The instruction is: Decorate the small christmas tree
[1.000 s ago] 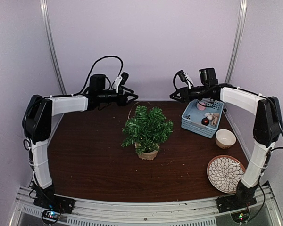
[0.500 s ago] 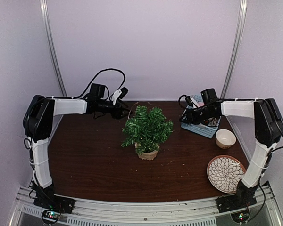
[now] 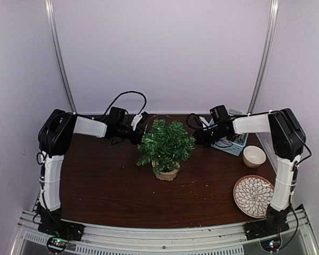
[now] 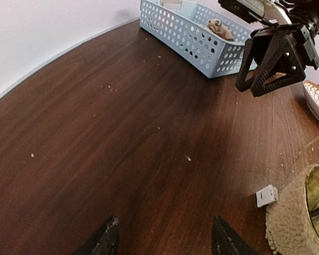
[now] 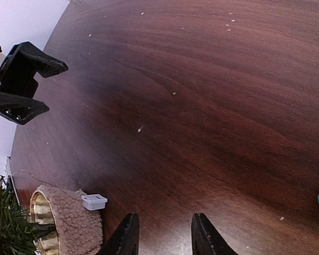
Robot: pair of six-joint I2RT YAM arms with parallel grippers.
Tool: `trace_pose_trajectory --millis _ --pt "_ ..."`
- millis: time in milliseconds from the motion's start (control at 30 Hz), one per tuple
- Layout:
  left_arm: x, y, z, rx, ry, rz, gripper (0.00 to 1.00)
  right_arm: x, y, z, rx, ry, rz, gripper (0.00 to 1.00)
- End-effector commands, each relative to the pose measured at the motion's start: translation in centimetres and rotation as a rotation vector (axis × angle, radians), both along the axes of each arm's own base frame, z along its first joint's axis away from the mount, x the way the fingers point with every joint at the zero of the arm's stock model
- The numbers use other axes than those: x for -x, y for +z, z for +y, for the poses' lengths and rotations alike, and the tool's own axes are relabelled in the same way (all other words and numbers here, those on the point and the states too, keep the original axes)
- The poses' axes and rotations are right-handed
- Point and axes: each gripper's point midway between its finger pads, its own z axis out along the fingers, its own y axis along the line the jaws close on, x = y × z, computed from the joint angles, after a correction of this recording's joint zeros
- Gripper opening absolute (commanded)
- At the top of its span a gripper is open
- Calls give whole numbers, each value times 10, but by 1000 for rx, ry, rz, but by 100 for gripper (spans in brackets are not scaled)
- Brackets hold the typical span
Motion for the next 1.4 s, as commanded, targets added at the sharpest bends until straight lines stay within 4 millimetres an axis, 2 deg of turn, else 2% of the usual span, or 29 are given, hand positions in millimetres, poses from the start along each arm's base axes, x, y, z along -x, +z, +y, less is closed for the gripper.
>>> trace_pose_trajectory --millis 0,167,267,367,600,733,833,1000,1233,1367 --pt "4 16 9 75 88 -42 59 11 14 12 -30 -7 -11 38" --pt "18 17 23 86 169 -38 58 41 19 -2 -57 -62 18 42" --pt "23 20 32 99 229 -13 55 62 27 -3 -121 -99 31 43" --pt "41 17 31 110 235 21 53 84 31 2 -134 -106 56 45" --pt "88 3 23 74 210 57 45 110 35 -3 -153 -137 90 46" --pt "110 0 14 84 175 56 43 117 42 -5 -167 -126 65 47" --pt "122 -2 4 91 142 51 43 123 40 -8 -147 -126 78 47" --pt "134 -4 -8 117 126 53 40 129 40 -14 -133 -133 84 48" --pt "152 -10 -40 151 83 41 38 129 44 -21 -116 -143 74 48" --pt "157 -11 -52 181 94 29 36 129 43 -24 -104 -149 72 48"
